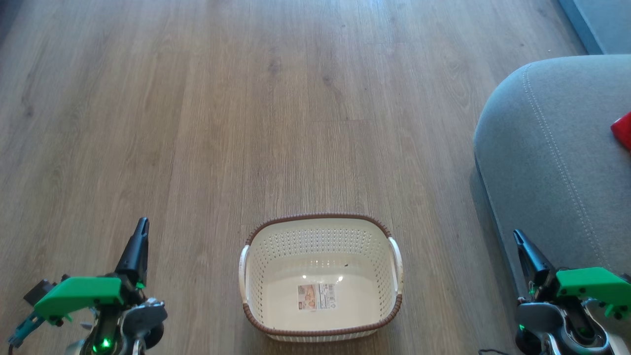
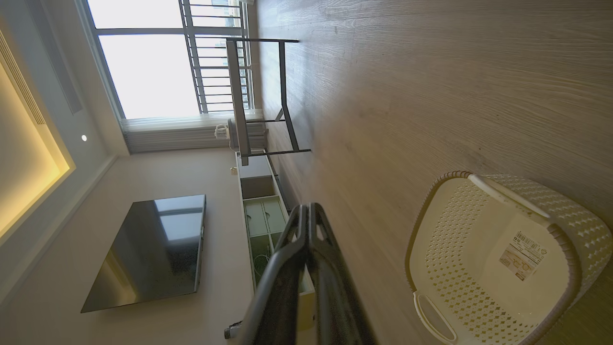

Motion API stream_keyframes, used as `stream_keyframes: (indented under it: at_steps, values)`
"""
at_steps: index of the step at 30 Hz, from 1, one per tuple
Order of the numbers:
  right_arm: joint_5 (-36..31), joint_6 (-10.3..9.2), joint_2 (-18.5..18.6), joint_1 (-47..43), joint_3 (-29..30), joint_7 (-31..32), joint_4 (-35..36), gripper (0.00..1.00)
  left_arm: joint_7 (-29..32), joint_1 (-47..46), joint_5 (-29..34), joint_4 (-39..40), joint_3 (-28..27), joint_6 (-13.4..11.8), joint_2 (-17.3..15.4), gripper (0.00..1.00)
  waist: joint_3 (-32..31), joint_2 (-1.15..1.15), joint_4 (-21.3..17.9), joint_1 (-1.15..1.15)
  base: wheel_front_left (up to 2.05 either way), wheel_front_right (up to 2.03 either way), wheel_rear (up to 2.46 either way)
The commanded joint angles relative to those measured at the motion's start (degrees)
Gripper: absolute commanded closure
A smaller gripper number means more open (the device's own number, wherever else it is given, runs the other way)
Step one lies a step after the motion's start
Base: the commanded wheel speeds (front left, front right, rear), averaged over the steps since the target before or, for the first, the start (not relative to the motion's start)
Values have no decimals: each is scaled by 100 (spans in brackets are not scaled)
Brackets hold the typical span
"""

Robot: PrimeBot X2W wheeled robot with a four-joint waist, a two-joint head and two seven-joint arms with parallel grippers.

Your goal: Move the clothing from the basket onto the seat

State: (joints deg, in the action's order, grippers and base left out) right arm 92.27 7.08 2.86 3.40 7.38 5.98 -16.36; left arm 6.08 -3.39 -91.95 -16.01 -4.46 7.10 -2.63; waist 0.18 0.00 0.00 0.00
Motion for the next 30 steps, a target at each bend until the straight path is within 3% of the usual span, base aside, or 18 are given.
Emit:
stream_keyframes:
  at_steps: [1,30]
  values:
    - [-3,41,12,277,-95,43,235,100,41,-280,-22,196,-206,38,-25,100,0,0,0,0,0,0,0]
    - [-8,41,8,278,-89,48,234,100,40,-280,-22,196,-206,38,-25,100,0,0,0,0,0,0,0]
